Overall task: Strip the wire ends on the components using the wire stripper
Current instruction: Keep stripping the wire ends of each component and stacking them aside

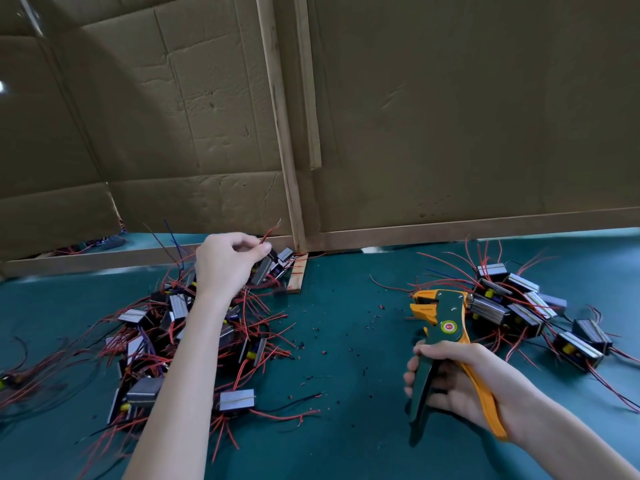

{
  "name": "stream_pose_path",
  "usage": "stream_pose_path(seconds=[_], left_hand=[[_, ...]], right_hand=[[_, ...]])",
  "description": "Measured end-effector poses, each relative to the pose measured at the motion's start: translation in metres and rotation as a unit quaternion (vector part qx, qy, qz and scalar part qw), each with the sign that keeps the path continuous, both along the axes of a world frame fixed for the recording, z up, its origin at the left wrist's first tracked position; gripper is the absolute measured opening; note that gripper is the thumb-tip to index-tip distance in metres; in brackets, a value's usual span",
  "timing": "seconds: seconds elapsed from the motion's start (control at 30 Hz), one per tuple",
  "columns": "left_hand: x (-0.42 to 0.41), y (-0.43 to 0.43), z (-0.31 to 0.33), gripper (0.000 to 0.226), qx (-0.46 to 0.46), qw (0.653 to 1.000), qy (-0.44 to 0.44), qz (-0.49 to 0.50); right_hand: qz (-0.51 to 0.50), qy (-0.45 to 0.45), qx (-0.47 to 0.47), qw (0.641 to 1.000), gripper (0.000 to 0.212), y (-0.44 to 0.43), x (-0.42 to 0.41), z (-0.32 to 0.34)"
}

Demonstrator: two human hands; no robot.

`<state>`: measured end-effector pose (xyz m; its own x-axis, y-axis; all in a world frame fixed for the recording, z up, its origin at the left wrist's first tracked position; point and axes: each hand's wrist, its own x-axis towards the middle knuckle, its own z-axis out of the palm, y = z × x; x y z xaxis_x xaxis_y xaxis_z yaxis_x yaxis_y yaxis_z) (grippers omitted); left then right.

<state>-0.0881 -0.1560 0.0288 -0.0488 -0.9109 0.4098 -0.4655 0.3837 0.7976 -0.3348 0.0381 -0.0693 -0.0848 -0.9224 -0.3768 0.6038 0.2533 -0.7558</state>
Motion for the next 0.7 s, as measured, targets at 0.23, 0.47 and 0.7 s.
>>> stream_pose_path(seconds=[0.23,0.47,0.7], left_hand=[[-0.026,0.024,0.009,0.027,0.119,0.964,0.137,-0.192],[-0.068,0.024,-0.043,0.026,0.191,0.965,0.071,-0.164],[-0.074,0.023,-0.085,0.008,0.146,0.972,0.047,-0.177]], right_hand=[[-0.015,0.001,0.001,1.0,0.025,-0.003,-0.001,-0.002],[-0.018,-0.002,-0.004,1.0,0.014,-0.003,0.0,-0.001],[-0.004,0.007,-0.019,1.0,0.022,0.0,0.0,0.002]])
